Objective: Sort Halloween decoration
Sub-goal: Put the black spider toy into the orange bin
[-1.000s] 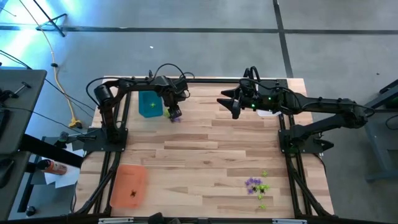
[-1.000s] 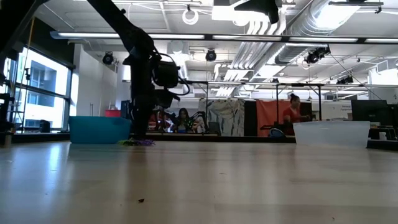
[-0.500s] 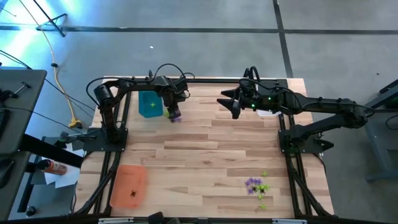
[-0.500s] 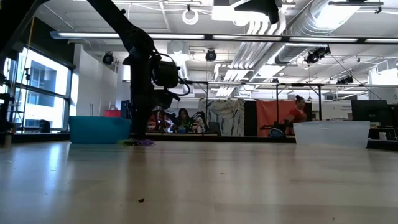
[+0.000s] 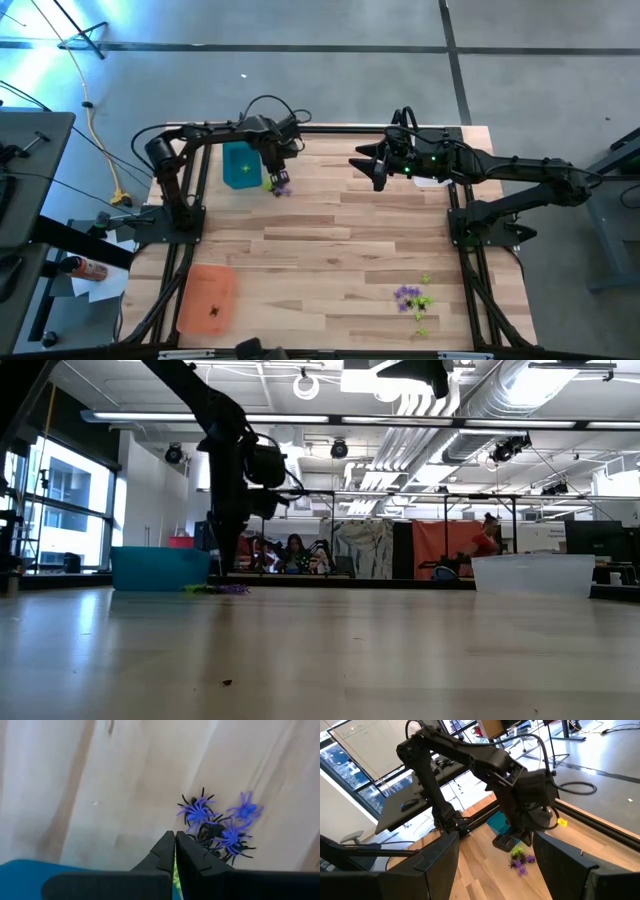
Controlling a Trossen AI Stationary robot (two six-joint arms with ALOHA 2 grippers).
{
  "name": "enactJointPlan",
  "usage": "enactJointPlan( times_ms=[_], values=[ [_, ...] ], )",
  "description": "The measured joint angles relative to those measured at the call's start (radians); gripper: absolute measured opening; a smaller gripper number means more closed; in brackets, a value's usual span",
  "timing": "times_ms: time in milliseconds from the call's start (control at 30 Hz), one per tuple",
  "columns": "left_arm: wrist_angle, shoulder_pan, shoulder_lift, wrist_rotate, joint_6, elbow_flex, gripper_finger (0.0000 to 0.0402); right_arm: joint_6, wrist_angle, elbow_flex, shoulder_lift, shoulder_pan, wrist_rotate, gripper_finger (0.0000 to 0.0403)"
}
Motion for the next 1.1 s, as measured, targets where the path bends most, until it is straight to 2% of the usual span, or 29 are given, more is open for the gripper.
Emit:
enactJointPlan(
  times_ms=[300,500,733,867,1100],
  values=[
    [-0.069,-0.012,-0.014,0.001,0.007,0.0,0.0007,-0.008,-0.008,0.0,0.0,0.0,0.0,0.025],
    [-0.055,-0.047,-0.013,-0.004,-0.019,0.0,0.0068,-0.009,-0.04,0.0,0.0,-0.001,0.0,0.025],
    [-0.057,-0.081,-0.013,-0.08,-0.063,0.0,0.0144,-0.009,-0.042,0.001,0.028,-0.003,0.001,0.025],
    [-0.047,-0.083,-0.009,-0.089,-0.072,-0.021,0.0162,-0.002,-0.037,0.001,0.054,-0.003,0.0,0.025],
    [-0.033,-0.083,-0.007,-0.105,-0.072,-0.101,0.0164,-0.007,-0.031,0.0,0.065,-0.003,0.012,0.025]
  ],
)
